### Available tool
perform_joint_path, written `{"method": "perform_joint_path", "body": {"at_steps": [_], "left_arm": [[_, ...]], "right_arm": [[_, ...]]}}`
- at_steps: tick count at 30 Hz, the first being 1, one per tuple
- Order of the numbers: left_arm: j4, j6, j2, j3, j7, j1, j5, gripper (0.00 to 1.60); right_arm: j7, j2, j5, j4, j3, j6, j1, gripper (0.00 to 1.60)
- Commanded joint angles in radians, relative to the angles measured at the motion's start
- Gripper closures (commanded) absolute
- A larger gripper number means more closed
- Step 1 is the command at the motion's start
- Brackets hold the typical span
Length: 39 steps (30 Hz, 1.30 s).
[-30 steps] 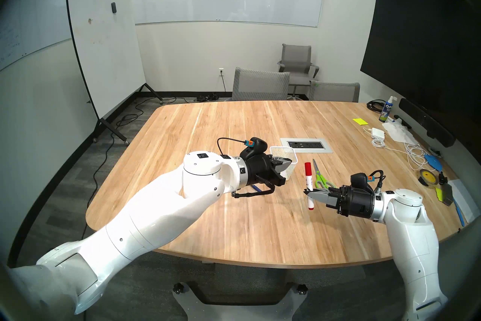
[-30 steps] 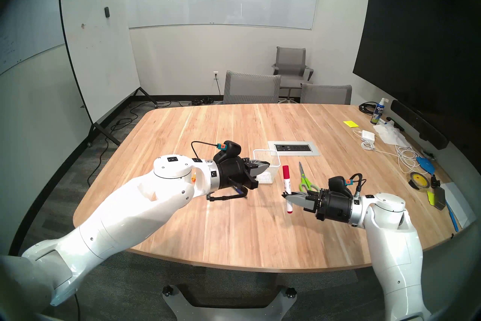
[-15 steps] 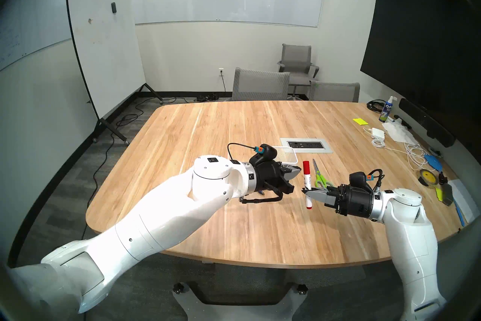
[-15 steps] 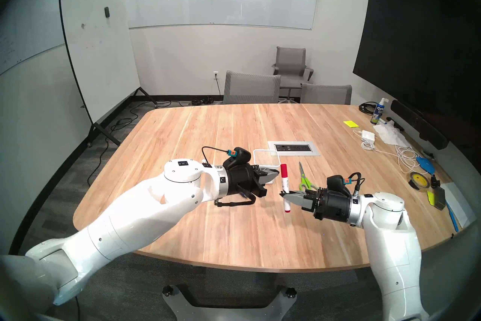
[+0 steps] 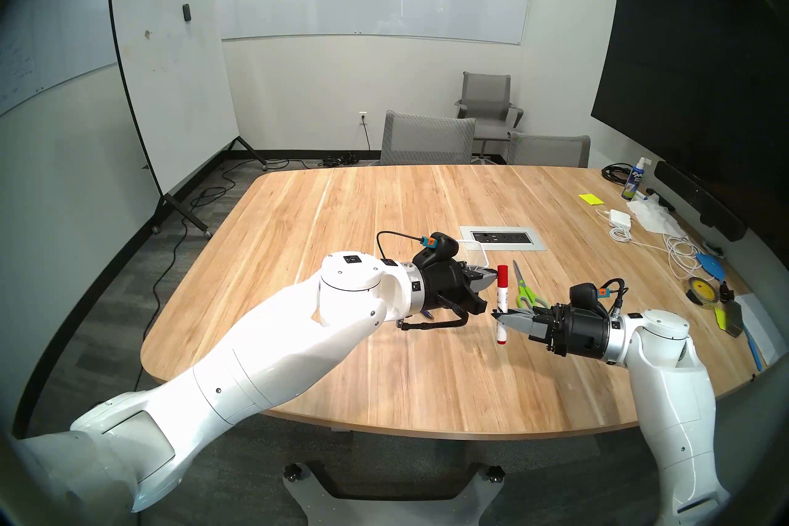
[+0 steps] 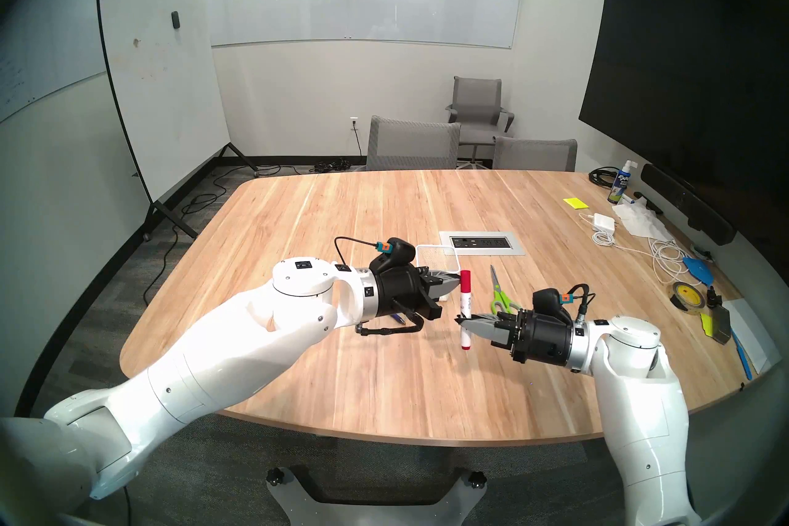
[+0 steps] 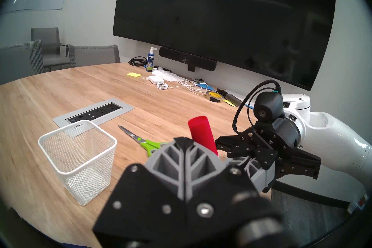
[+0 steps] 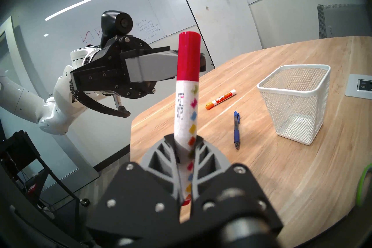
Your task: Place the pen, the marker, and the scissors into the pen holder
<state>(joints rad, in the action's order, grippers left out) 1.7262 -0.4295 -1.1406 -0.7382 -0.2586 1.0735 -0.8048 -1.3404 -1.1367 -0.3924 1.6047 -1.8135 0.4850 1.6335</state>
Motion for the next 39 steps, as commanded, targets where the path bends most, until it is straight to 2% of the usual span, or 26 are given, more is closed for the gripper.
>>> {"method": "perform_joint_path", "body": {"at_steps": [1, 16, 30, 39], "left_arm": [[0.025, 0.011, -0.019, -0.009, 0.003, -0.015, -0.001, 1.60], [0.020, 0.005, -0.028, -0.008, -0.005, -0.018, -0.012, 1.60], [-0.027, -0.016, -0.078, 0.024, -0.032, -0.061, -0.018, 1.60], [-0.032, -0.017, -0.079, 0.030, -0.033, -0.066, -0.022, 1.60]], "right_arm": [[-0.002, -0.001, -0.003, 0.019, -0.003, 0.002, 0.000, 1.60], [0.013, -0.010, 0.006, 0.017, 0.001, 0.016, -0.028, 1.60], [0.033, -0.017, 0.018, 0.018, 0.016, 0.029, -0.050, 1.60], [0.041, -0.019, 0.023, 0.015, 0.021, 0.028, -0.060, 1.60]]}}
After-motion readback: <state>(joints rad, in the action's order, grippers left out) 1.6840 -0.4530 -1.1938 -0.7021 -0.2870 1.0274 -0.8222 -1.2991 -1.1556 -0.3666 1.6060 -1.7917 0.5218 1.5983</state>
